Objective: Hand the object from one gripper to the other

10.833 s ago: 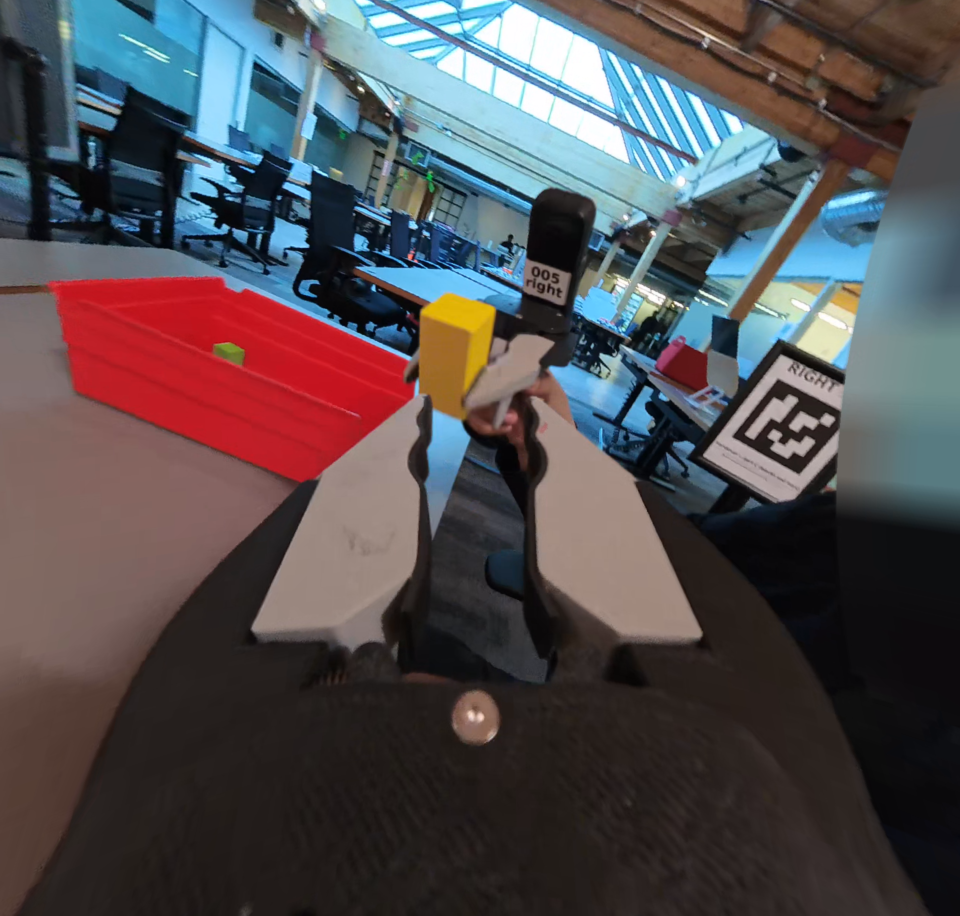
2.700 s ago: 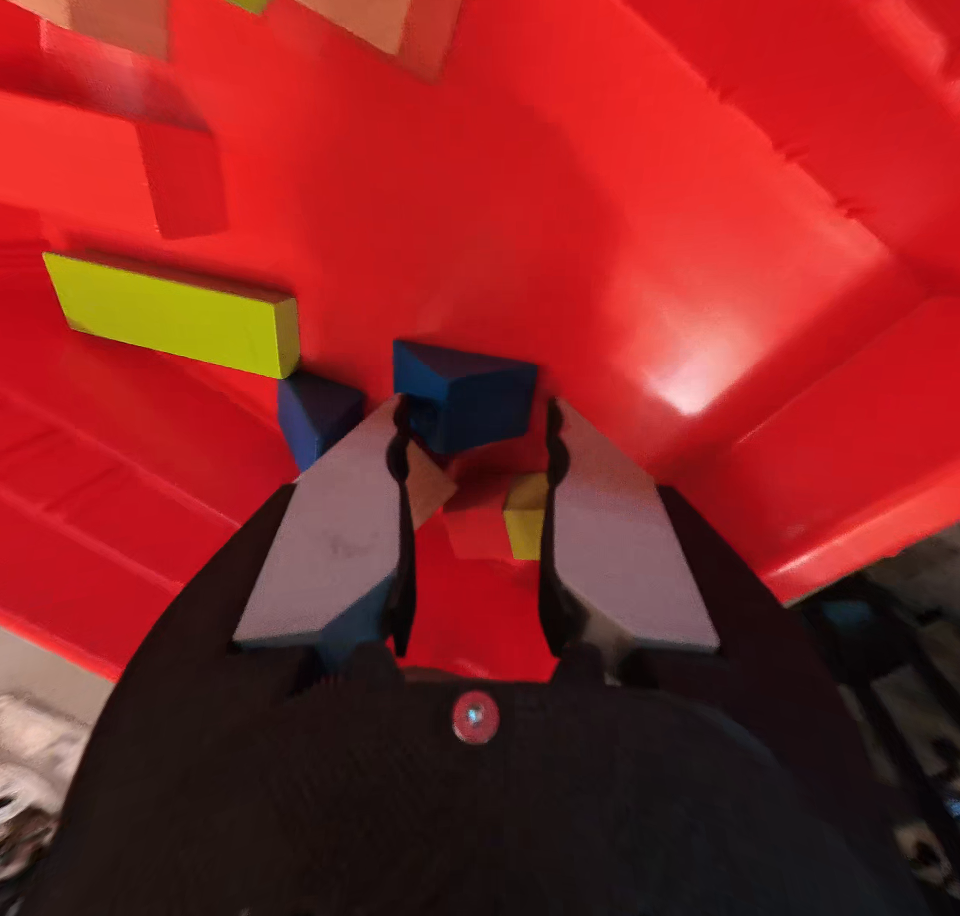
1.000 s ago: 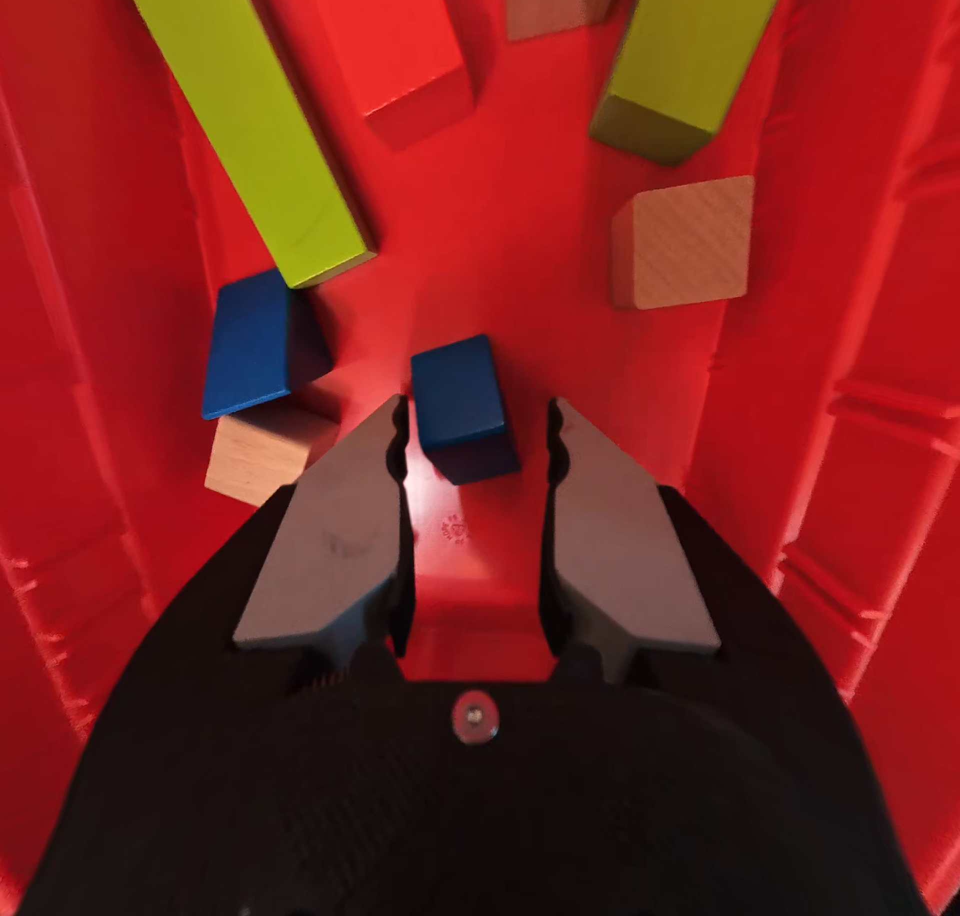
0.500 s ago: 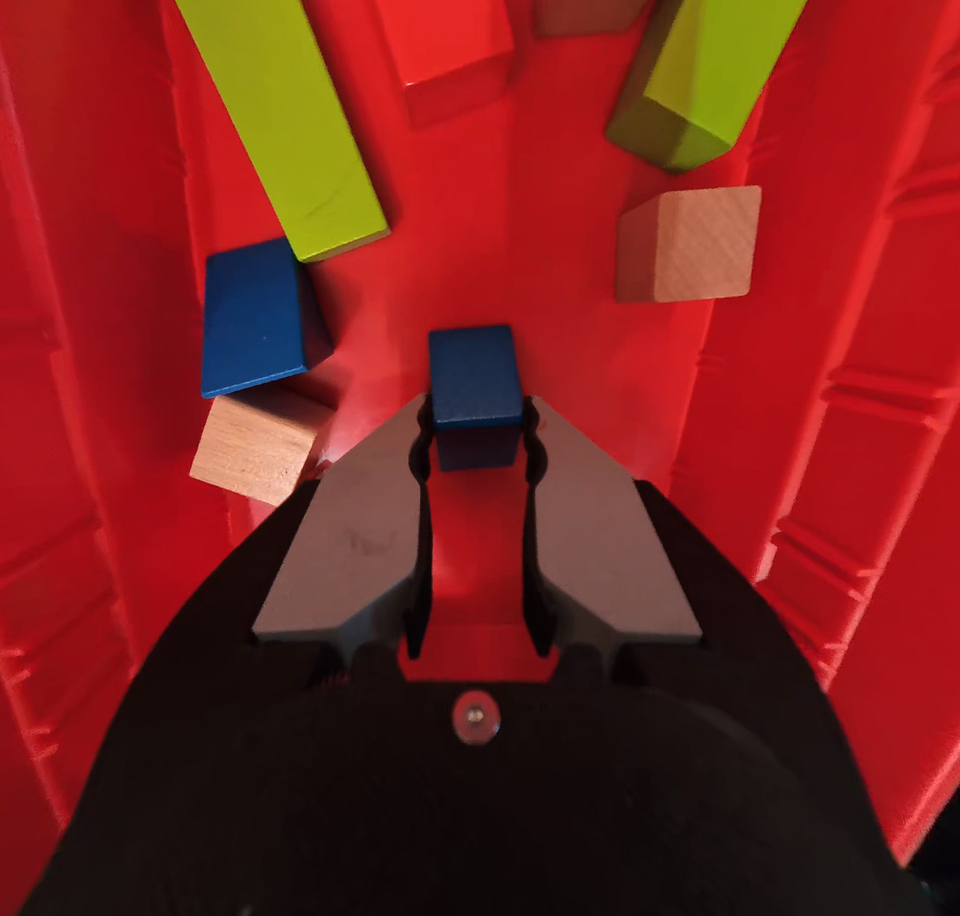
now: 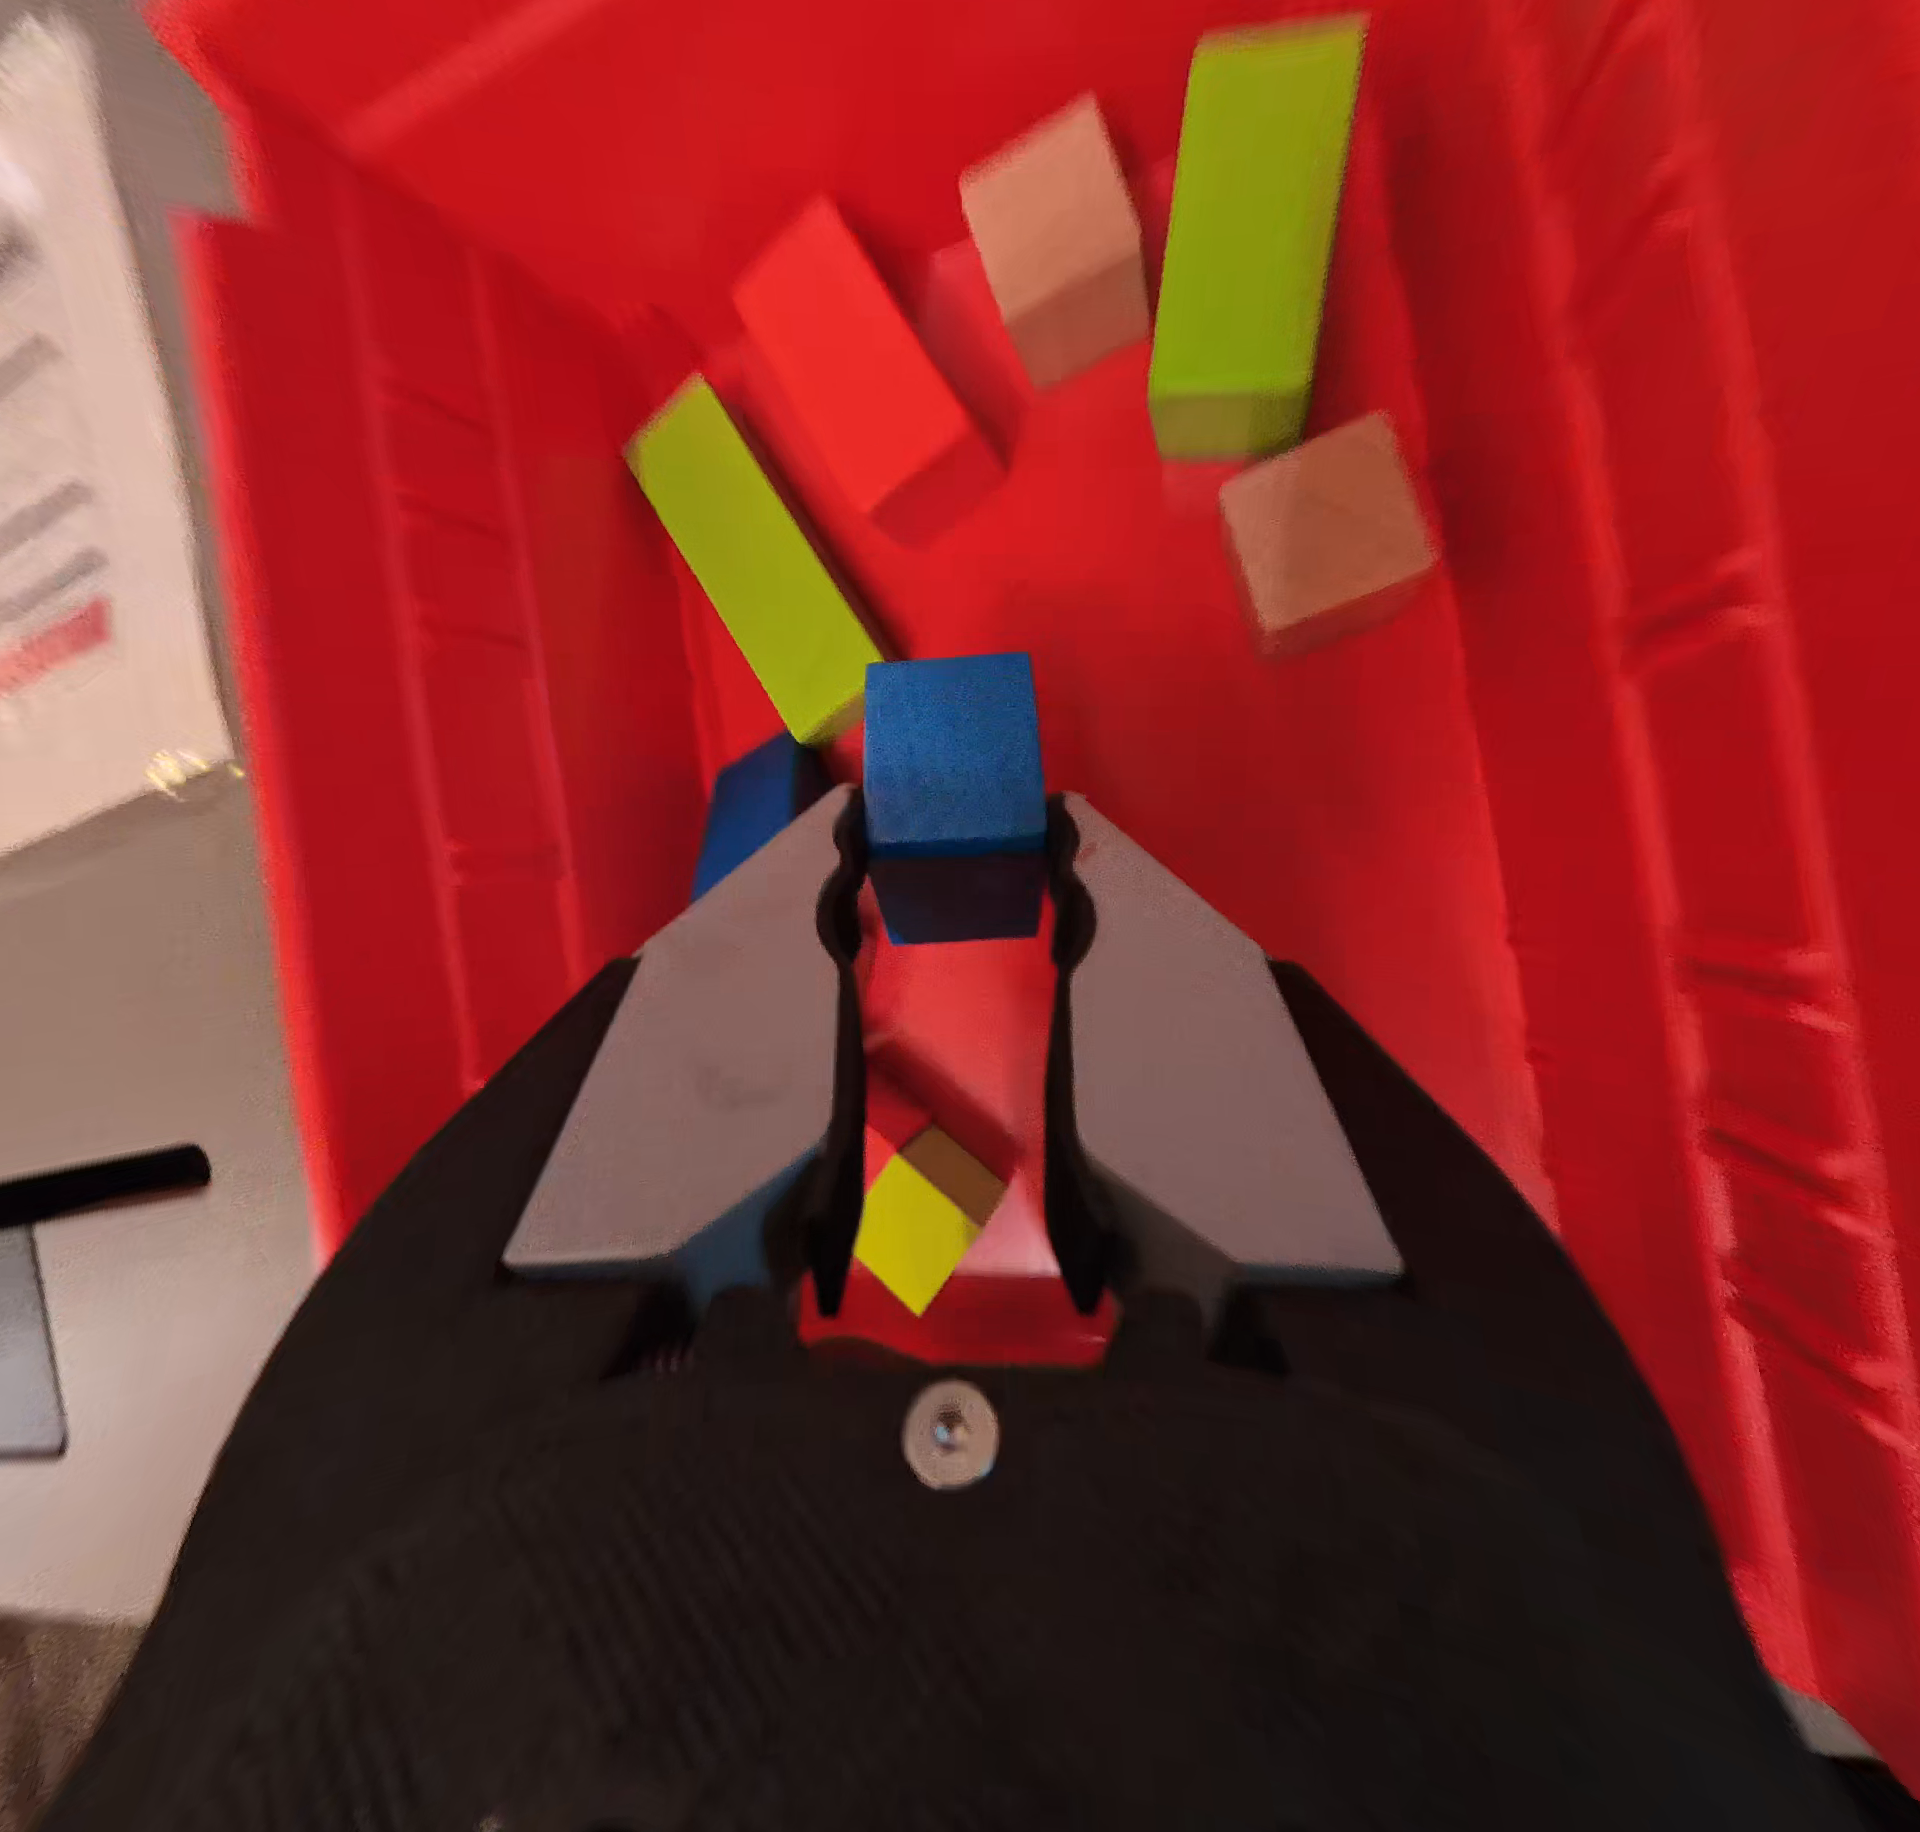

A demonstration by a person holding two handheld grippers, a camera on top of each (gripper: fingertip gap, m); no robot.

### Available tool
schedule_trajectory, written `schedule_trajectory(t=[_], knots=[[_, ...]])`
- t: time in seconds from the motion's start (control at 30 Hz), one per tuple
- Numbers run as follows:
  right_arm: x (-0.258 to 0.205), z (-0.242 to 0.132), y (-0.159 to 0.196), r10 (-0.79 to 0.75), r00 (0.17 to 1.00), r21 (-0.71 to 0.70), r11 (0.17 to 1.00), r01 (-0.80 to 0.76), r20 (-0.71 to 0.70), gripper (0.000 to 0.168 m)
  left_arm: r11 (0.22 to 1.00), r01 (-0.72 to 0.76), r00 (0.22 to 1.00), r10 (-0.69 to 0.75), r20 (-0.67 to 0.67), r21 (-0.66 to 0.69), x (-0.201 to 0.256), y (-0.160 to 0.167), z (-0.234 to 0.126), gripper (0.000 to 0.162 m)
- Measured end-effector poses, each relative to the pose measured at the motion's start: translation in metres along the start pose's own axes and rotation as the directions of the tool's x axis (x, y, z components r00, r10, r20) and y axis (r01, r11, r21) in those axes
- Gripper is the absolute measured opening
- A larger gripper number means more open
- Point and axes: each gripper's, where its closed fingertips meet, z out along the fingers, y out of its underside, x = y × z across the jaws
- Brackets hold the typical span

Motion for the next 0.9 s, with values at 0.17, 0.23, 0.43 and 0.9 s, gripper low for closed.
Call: schedule_trajectory(t=[0.17, 0.23, 0.43, 0.9], knots=[[-0.001, 0.009, 0.003, 0.006, 1.0, -0.014, 1.0, -0.006, 0.008, 0.037, 0.907, 0.037, 0.999, -0.028, -0.028, 0.419, 0.007, -0.045, -0.072, 0.032], [-0.004, 0.013, 0.004, 0.001, 1.0, -0.023, 1.0, -0.001, 0.012, 0.037, 0.832, 0.053, 0.997, -0.018, -0.069, 0.552, 0.021, -0.057, -0.109, 0.032], [-0.018, 0.028, 0.004, -0.032, 0.998, -0.031, 0.999, 0.034, 0.045, 0.036, 0.641, 0.107, 0.903, 0.258, -0.345, 0.76, 0.14, -0.068, -0.212, 0.032], [-0.094, 0.026, -0.033, -0.185, 0.951, 0.2, 0.97, 0.137, 0.247, 0.038, 0.478, 0.371, 0.484, 0.632, -0.605, 0.796, 0.274, -0.031, -0.345, 0.032]])
